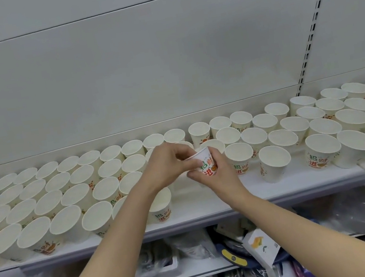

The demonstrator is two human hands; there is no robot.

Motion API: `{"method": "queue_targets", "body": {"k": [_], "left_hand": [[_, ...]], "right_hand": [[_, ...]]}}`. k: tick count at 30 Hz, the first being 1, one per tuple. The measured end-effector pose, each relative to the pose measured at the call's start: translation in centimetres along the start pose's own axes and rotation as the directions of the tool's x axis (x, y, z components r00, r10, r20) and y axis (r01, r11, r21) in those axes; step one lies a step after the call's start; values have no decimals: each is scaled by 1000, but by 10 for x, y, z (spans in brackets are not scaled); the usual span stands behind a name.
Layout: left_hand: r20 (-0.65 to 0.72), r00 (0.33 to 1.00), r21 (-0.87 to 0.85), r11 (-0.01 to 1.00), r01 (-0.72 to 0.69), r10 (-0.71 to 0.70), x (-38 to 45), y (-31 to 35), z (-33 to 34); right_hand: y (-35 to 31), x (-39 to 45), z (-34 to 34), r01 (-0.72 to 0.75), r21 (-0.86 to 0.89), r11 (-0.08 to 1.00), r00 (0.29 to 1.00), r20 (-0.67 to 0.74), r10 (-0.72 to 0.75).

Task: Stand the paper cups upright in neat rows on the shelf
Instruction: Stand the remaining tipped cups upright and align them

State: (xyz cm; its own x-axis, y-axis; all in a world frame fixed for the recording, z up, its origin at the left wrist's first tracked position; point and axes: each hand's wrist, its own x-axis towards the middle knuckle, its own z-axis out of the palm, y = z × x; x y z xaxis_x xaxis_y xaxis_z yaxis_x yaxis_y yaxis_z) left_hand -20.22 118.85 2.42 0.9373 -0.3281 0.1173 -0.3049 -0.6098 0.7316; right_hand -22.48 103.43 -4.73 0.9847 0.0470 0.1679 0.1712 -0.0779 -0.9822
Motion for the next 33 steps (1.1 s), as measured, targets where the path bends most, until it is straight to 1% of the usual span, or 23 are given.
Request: {"method": "queue_targets", "body": {"k": [2,3,4,5,6,7,8,9,10,12,15,17,19,21,24,27,33], "left_hand": [[-6,1000,-28,999,29,-29,3,-7,-6],[-1,999,-49,998,42,-42,3,-10,-10],[4,998,-55,997,61,-61,3,-14,-15],[14,997,-41,996,81,-80,4,-18,-18],[28,995,-5,995,100,-100,5,-22,-21],[49,993,46,993,110,-112,7,-26,-22],[72,990,94,989,112,-119,9,-28,-22],[93,989,134,985,105,-118,11,-31,-22],[111,987,170,981,97,-116,12,-33,-20],[136,985,234,970,71,-105,14,-37,-15],[122,989,332,942,34,-79,15,-41,-6],[92,994,414,910,22,-66,14,-43,-2],[79,996,495,869,-2,-43,13,-45,1],[95,995,553,832,-38,-18,13,-47,2],[118,993,607,790,-87,19,11,-47,2],[119,991,655,745,-124,60,8,-49,0],[97,989,725,673,-147,112,9,-50,8]], "right_hand": [[0,3,-10,16,-60,998,1000,15,-15],[2,6,-19,39,-113,993,999,-20,-41],[4,10,-28,74,-206,976,993,-72,-90],[8,16,-37,110,-348,931,982,-104,-155],[12,23,-45,139,-512,848,972,-94,-216],[17,29,-52,158,-657,738,966,-52,-253],[21,34,-56,170,-761,626,967,6,-256],[24,39,-59,185,-823,537,970,65,-234],[27,42,-61,205,-859,470,970,116,-212],[30,46,-63,259,-892,370,957,185,-224],[26,50,-62,301,-915,269,940,237,-246],[22,51,-61,310,-912,269,937,245,-250],[21,49,-63,327,-892,312,924,232,-305],[19,45,-64,360,-867,345,902,230,-364],[14,40,-65,402,-836,373,879,239,-412],[10,35,-66,439,-816,377,853,246,-460],[5,21,-69,516,-762,392,803,270,-532]]}}
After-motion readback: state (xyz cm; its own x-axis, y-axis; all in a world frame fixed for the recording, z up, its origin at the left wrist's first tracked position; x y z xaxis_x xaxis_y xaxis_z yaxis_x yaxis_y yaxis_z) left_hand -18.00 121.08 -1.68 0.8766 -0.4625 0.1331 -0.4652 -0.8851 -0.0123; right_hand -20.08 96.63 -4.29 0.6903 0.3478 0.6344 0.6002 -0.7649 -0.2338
